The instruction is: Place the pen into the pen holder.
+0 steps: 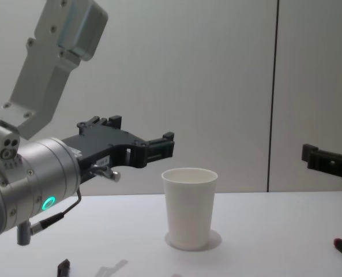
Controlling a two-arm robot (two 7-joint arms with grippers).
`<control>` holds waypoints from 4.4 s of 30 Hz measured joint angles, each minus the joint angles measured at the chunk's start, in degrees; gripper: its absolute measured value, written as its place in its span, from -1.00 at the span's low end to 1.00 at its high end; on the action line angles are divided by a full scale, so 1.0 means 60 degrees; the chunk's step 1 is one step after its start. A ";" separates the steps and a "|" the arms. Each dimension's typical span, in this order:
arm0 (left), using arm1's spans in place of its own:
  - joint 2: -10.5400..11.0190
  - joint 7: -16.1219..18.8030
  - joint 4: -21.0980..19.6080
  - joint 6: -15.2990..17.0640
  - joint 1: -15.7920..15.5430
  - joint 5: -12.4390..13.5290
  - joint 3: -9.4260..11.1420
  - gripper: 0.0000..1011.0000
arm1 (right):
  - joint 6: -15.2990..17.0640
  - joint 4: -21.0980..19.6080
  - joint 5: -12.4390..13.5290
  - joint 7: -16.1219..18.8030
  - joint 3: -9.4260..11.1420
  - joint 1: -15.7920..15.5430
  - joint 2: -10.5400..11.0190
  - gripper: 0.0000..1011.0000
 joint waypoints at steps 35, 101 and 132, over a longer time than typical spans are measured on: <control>0.0000 0.0000 0.0000 0.0000 0.0000 0.0001 0.0001 0.98 | 0.0000 0.0000 0.0000 0.0001 0.0000 0.0000 0.0000 0.98; 0.0000 0.0000 0.0000 0.0000 0.0000 0.0001 0.0000 0.98 | 0.6842 0.1010 0.0986 0.0513 0.0530 0.2369 -0.0012 0.98; 0.0000 0.0000 0.0000 0.0000 0.0000 0.0001 0.0000 0.98 | 0.9300 0.2930 -0.0212 0.1917 0.0404 0.4409 -0.0122 0.98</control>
